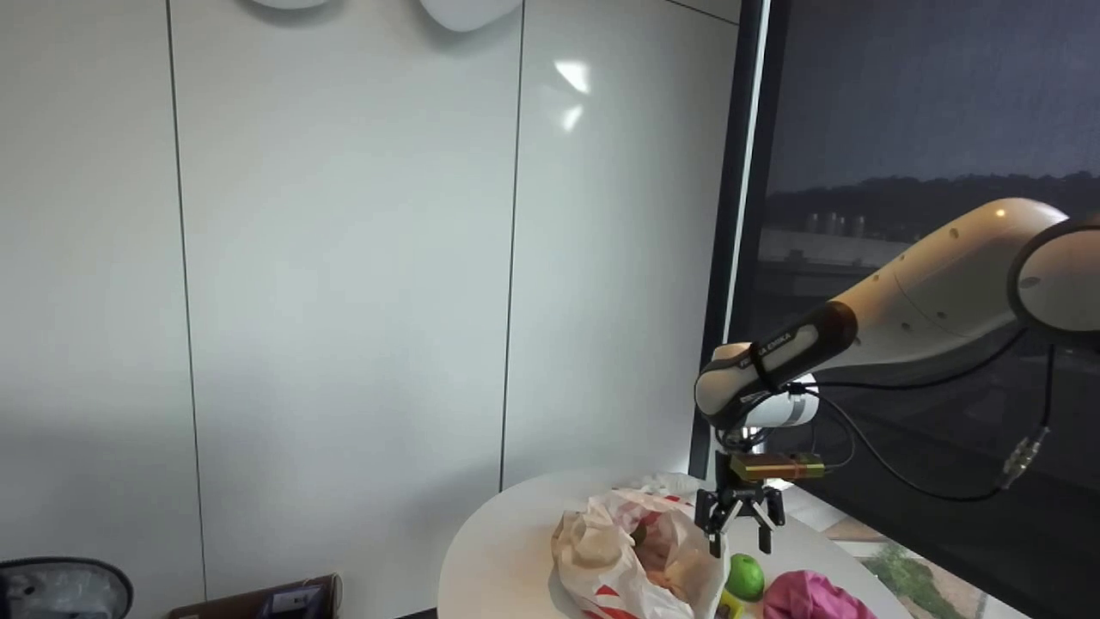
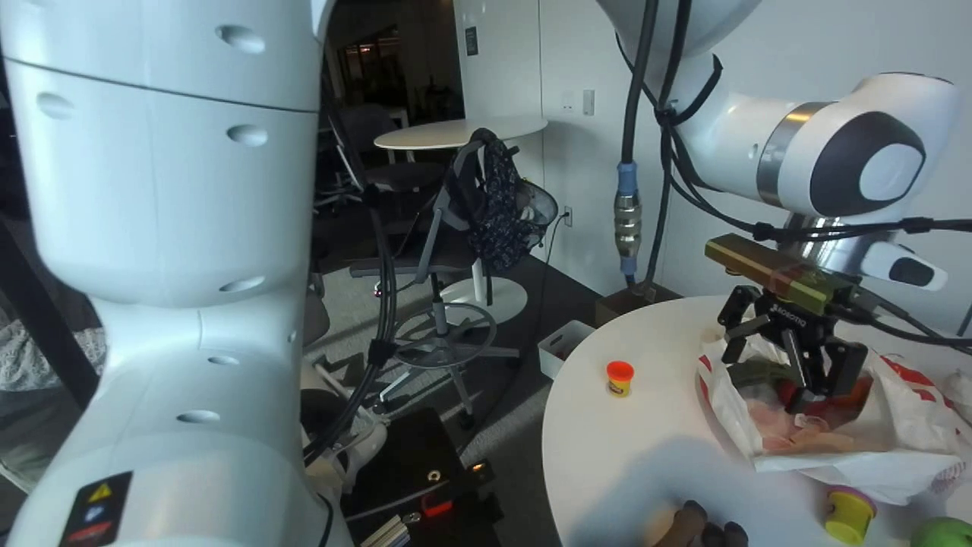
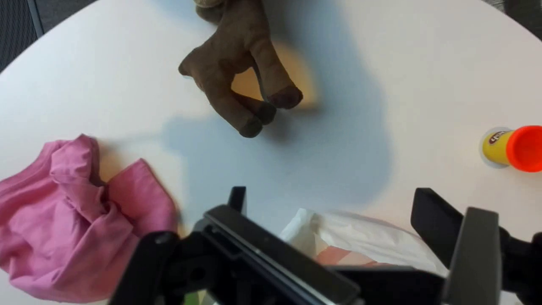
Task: Remove some items from the plastic bag and put it on the table
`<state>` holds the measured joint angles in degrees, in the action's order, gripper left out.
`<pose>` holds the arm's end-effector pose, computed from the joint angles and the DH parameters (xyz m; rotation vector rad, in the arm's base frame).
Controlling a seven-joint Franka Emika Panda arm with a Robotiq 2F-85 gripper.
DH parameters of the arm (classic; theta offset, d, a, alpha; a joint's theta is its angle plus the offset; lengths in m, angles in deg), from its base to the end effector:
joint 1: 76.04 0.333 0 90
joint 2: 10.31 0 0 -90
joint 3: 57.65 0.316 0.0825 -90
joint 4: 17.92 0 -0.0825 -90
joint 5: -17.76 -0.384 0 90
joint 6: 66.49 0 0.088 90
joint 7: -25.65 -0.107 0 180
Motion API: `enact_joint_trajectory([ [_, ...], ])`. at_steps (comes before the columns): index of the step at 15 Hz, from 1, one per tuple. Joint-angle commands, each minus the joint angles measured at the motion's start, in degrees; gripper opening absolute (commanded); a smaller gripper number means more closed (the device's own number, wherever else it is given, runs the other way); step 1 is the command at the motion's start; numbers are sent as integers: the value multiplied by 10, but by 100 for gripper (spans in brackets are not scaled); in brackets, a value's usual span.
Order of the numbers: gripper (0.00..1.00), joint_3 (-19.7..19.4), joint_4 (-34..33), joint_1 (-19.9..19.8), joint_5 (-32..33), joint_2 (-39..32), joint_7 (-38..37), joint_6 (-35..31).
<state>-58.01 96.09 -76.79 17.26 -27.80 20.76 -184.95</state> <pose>0.5774 -0.0106 0.2928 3.1143 -0.1710 -0.3565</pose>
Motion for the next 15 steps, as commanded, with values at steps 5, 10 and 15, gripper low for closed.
enact_joint_trajectory([
  [5, 100, 24, -41, 21, 2, -92, 60, -102],
  [10, 100, 18, -67, 17, 8, -118, 65, -101],
  [15, 100, -1, -134, 17, 44, -184, 76, -133],
])
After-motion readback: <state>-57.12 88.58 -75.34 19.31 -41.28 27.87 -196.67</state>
